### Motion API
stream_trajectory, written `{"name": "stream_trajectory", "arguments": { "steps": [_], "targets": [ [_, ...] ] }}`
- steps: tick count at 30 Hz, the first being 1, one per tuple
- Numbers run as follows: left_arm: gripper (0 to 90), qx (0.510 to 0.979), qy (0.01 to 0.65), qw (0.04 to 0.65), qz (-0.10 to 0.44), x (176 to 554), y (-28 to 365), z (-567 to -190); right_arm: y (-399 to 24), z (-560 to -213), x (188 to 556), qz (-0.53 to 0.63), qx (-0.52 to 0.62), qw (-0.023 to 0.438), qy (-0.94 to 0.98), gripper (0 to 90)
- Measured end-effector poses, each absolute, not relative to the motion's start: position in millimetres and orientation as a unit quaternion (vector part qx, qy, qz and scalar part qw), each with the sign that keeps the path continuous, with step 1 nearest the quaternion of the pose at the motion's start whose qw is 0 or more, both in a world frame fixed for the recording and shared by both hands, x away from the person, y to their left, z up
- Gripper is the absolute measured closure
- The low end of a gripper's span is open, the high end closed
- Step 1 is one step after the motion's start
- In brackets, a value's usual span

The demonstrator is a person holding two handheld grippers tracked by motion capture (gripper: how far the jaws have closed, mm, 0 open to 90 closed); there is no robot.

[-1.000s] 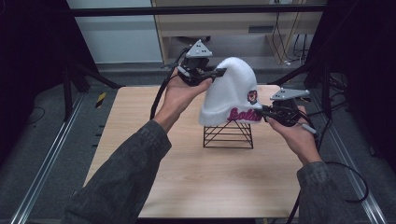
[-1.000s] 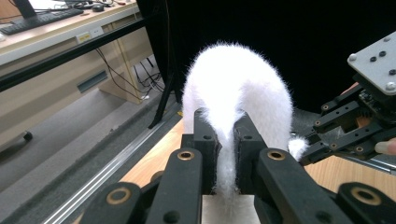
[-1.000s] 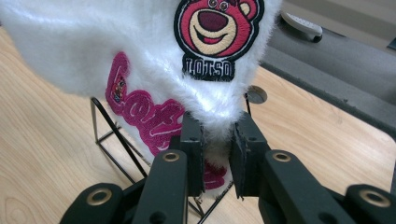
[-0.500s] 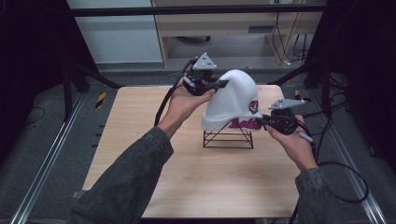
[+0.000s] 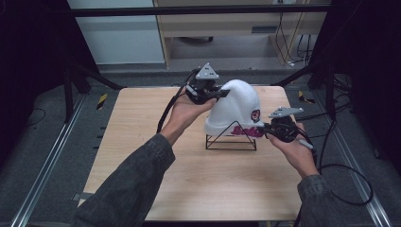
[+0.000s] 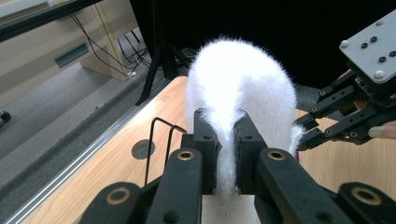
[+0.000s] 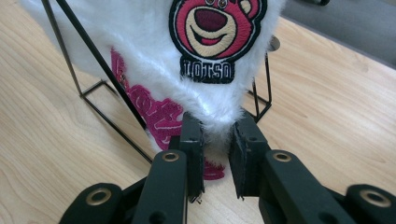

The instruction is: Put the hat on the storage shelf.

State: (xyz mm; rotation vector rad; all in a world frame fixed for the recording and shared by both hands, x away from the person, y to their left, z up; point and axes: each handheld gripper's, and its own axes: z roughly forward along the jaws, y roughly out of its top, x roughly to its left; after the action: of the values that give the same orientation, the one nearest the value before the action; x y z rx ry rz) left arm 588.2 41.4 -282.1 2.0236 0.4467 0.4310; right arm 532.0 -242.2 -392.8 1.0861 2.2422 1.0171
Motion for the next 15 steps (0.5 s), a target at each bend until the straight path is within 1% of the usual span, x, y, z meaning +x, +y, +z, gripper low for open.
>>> {"name": "stream_trajectory", "arguments": {
  "steps": [15],
  "targets": [
    [82.8,0.838,0.185,0.486,0.168,587.1,43.1,-296.4,-241.8,-405.3,534.0,0.356,0.397,0.216,0.818,76.2]
  ]
}}
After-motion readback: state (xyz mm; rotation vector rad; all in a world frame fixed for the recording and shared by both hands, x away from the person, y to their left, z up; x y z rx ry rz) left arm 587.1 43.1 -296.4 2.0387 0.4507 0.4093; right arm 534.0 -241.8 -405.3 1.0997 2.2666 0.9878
